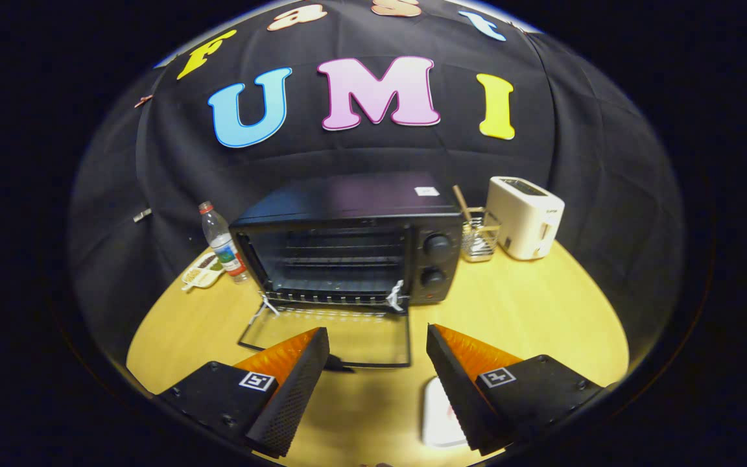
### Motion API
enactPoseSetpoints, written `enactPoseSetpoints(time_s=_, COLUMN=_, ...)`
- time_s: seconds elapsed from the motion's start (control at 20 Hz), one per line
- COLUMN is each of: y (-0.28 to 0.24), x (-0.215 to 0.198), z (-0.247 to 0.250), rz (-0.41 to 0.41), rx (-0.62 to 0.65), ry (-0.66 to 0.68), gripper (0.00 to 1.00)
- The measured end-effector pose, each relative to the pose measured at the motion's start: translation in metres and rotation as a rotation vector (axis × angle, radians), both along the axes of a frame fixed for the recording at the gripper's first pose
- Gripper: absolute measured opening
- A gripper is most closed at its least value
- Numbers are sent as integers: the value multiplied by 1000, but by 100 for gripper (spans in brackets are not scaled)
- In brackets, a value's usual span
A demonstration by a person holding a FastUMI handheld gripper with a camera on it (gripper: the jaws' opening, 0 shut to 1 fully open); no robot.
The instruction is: Open the toaster oven, put the food inside, and close the toaster oven door.
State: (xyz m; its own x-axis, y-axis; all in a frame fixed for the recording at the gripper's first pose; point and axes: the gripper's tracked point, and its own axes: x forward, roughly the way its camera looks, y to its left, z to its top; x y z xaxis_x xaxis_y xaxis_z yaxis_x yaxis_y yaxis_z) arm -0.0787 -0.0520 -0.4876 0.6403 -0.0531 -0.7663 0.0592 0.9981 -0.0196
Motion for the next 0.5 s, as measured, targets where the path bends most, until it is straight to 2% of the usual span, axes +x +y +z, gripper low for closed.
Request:
enactPoseSetpoints(time_s=0.15, y=-49, x=-12, z=11, rz=15, rx=0, ry=0, gripper=98)
enactPoseSetpoints(time_s=0.3, y=-103, x=-35, z=2, rz=45, rx=-37, ry=75, gripper=98)
enactPoseSetpoints(time_s=0.5, y=-138, x=-70, z=-26, rz=10, rx=15, ry=213, gripper=99)
